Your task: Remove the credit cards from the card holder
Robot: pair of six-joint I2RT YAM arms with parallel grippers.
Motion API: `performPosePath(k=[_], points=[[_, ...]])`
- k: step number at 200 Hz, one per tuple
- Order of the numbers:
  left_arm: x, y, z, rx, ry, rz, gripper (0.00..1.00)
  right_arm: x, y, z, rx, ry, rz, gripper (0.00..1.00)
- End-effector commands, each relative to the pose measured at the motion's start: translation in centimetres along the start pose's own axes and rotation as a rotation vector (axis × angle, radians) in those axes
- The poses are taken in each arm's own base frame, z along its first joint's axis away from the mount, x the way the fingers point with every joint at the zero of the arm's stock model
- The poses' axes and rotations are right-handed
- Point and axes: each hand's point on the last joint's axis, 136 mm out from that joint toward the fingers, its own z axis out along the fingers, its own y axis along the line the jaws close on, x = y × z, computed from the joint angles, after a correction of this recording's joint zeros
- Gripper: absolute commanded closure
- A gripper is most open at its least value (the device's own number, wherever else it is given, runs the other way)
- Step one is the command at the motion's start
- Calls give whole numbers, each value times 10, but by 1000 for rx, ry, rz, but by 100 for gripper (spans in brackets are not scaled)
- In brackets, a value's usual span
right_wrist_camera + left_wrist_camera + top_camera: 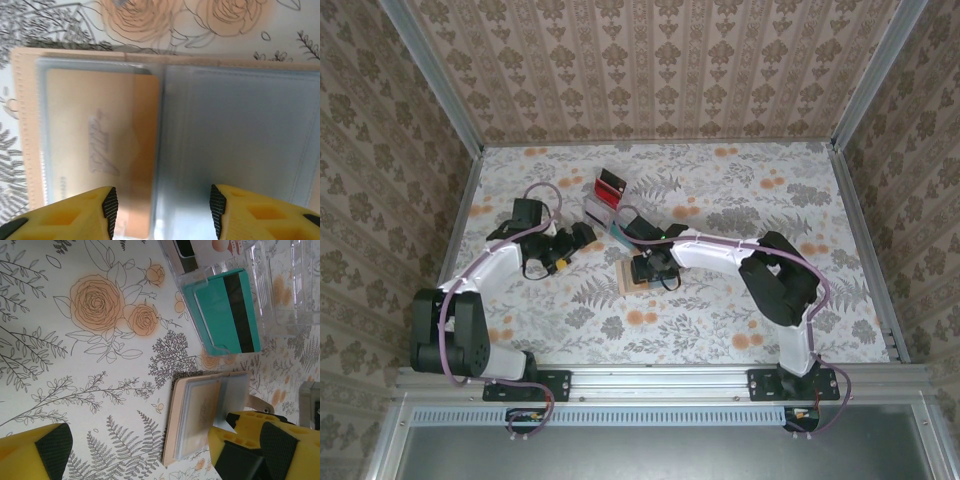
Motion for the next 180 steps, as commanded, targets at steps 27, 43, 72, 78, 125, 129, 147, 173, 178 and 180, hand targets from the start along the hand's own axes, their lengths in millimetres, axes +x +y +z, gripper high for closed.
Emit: performPosePath(k=[27, 43, 72, 78, 125, 129, 147, 173, 178, 180], points=[[-5, -10, 1, 19, -4, 8, 0, 11, -18, 8, 113, 43, 4, 51], [-3, -13, 3, 27, 6, 12, 0, 13, -21, 10, 129, 50, 3, 53], [4, -18, 9, 42, 36, 21, 2, 16, -26, 12, 141, 53, 9, 58], [7, -19, 11, 45, 46, 23, 3, 17, -26, 13, 144, 55, 10, 59], [29, -33, 27, 80, 122, 50, 29, 19, -29, 16, 147, 57, 21, 65], [32, -34, 29, 87, 131, 53, 32, 19, -28, 16, 144, 57, 21, 66], [42, -40, 36, 109, 169, 59, 42, 20, -28, 17, 132, 63, 24, 68], [60, -50, 49, 144, 236, 65, 53, 22, -29, 19, 131, 68, 33, 68], [63, -51, 52, 147, 249, 67, 55, 22, -29, 19, 130, 67, 34, 69], [64, -52, 53, 147, 252, 70, 56, 22, -29, 19, 131, 68, 34, 69]])
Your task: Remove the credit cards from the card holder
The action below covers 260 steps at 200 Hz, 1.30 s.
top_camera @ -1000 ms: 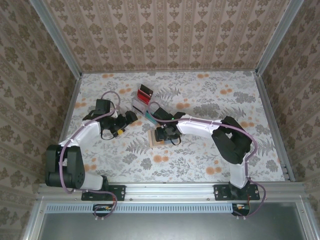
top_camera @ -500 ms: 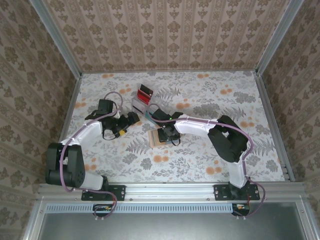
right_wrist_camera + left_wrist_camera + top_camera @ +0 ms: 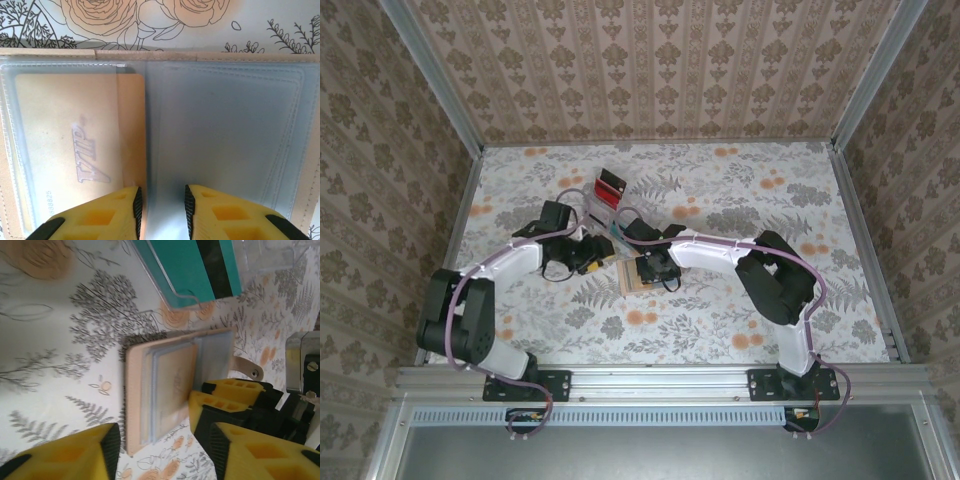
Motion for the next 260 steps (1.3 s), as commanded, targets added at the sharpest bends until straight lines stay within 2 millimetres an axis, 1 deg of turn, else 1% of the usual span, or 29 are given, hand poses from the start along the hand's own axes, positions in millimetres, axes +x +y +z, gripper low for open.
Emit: performPosePath(k=[1, 26, 41, 75, 88, 112, 125, 171, 211, 215, 223, 260], points=[[12, -14, 15, 57, 64, 11, 56, 19, -17, 16, 66, 61, 12, 69], [20, -15, 33, 48, 106, 17, 64, 20, -18, 17, 61, 61, 27, 72], [20, -15, 40, 41, 117, 17, 68, 20, -17, 18, 40, 63, 27, 73], [20, -7, 50, 28, 137, 3, 71, 19, -14, 14, -12, 59, 37, 74], [19, -6, 52, 29, 142, 2, 71, 19, -14, 14, -22, 59, 45, 75], [19, -5, 55, 29, 149, -1, 71, 20, -14, 15, -32, 64, 50, 79], [19, -6, 56, 39, 154, -2, 73, 21, -16, 16, -32, 72, 55, 80], [19, -2, 62, 34, 164, -14, 74, 23, -17, 17, -33, 80, 64, 79], [18, -8, 62, 66, 168, -6, 76, 23, -16, 16, -37, 80, 62, 79], [18, -9, 62, 70, 168, -6, 76, 18, -13, 16, -52, 61, 63, 79], [18, -10, 62, 76, 170, -2, 77, 17, -12, 16, -56, 57, 64, 79], [19, -10, 64, 84, 177, -3, 78, 17, -11, 16, -64, 57, 64, 79]])
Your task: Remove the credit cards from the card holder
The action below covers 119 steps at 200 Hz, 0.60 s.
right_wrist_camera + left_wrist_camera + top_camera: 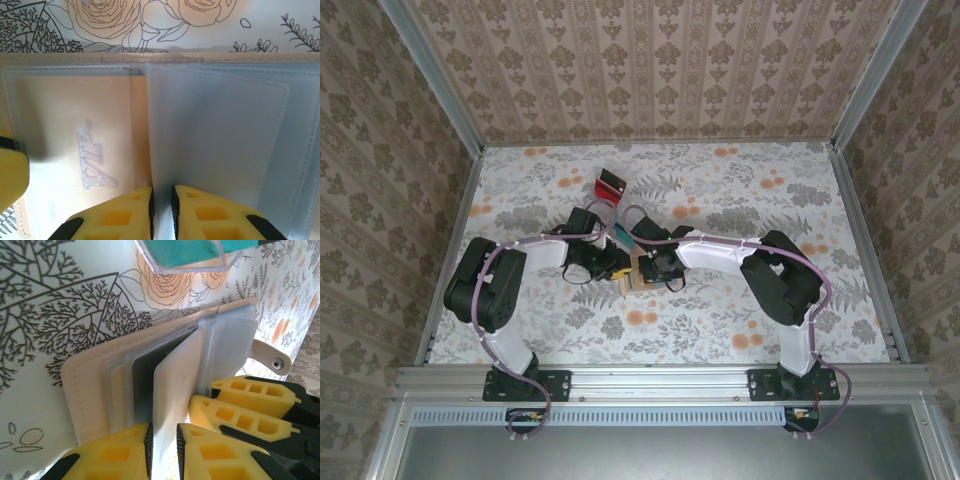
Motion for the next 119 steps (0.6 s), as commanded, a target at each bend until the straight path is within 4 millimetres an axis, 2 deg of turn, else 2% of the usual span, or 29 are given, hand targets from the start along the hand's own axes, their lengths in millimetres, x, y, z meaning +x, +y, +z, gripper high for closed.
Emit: performPosePath(k=[1, 40, 62, 91, 119], points=[[-4, -7, 3, 35, 14, 2, 78, 17, -14, 11, 32, 55, 25, 79], [-4, -12, 6, 72, 25, 15, 81, 13, -10, 6, 10, 37, 20, 78], [-5, -12, 6, 68, 21, 21, 86, 4, -4, -5, -27, -14, 17, 74], [-2, -8, 4, 42, 22, 43, 97, -13, 6, -34, -97, -125, 23, 64], [0, 3, -10, -10, 20, 53, 98, -26, 6, -66, -124, -228, 47, 45]])
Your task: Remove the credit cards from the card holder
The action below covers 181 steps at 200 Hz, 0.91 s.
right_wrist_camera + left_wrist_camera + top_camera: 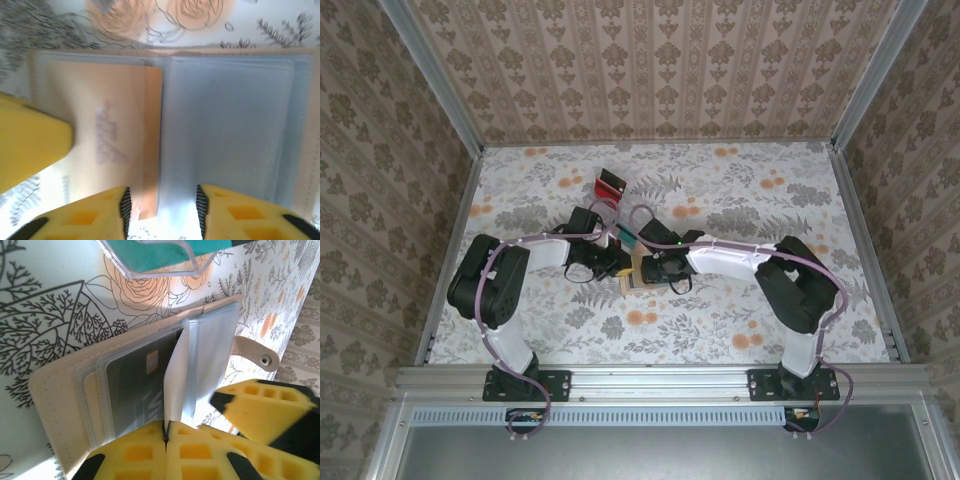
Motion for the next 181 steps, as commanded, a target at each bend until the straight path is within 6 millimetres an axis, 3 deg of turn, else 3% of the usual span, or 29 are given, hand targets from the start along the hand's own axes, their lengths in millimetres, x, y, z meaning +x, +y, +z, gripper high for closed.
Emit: performPosePath(k=[1, 25, 55, 101, 122, 128, 155, 181], points=[[3, 8, -15, -53, 0, 21, 98, -27, 7, -37, -53, -141, 31, 44], [6, 11, -29, -77, -5, 26, 96, -33, 3, -54, -66, -212, 53, 34], [3, -2, -37, -45, -20, 50, 85, -35, 0, -64, -85, -253, 75, 31], [5, -37, -27, 64, 5, 81, 51, -36, -8, -69, -65, -274, 103, 30], [1, -50, -26, 102, -8, 85, 43, -38, -13, -74, -60, -298, 121, 30], [9, -60, -19, 115, 15, 103, 41, -38, -15, -75, -56, -306, 128, 30], [10, -77, -6, 139, 32, 120, 32, -40, -24, -79, -48, -331, 161, 30], [6, -75, -1, 88, 13, 121, 26, -38, -30, -78, -32, -336, 179, 30]])
